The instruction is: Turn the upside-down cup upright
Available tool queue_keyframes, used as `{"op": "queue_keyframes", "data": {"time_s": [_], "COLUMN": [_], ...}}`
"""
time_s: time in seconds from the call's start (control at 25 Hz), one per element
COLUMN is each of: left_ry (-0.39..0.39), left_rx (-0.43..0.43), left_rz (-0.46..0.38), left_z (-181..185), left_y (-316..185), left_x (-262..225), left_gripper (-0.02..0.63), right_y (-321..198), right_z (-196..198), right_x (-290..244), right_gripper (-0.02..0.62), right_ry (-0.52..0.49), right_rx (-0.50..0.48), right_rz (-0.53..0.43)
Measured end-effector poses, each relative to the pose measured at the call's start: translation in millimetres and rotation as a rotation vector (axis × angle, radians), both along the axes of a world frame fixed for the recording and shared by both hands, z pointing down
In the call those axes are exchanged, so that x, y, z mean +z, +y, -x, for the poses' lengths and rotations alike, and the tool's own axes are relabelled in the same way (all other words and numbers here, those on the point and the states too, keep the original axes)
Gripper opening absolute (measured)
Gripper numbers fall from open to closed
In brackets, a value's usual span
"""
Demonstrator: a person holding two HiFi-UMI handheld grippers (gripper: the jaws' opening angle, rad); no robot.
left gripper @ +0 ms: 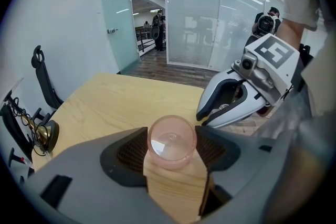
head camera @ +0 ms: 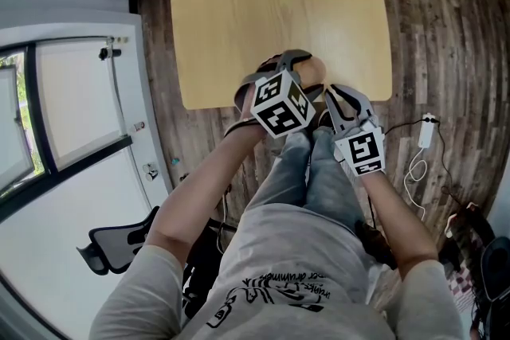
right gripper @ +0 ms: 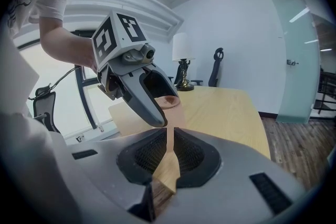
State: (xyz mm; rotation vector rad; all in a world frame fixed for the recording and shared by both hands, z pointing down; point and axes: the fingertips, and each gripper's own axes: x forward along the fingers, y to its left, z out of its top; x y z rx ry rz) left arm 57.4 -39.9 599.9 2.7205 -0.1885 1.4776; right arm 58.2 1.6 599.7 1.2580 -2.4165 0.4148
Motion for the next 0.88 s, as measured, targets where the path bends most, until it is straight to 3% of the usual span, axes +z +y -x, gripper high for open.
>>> {"op": "queue_keyframes", "data": {"time_s": [0.24, 0.56, 0.72, 0.88], "left_ry": [0.050, 0.189, 0.247, 0.288], "left_rx": [-0.032, -0.170, -0.237, -0.288], "left_rz": [0.008, 0.098, 0.156, 0.207], "left_z": [5, 15, 21, 28], "left_y": [-3, -13, -16, -15], "left_x": [-2, -10, -12, -12], "left_gripper": [0.284, 0.284, 0.284, 0.284], "right_y": [-3, -9, -12, -14], "right_z": [-5, -12, -13, -13], "right_x": [4, 7, 9, 16], "right_gripper": [0.028, 0.028, 0.038, 0.091], "right_ry": [-0.026, -0.089, -0.171, -0.261], "right_rx": [0.025, 0.053, 0.078, 0.100], "right_rz": [0.032, 0.079, 0.122, 0.190]}}
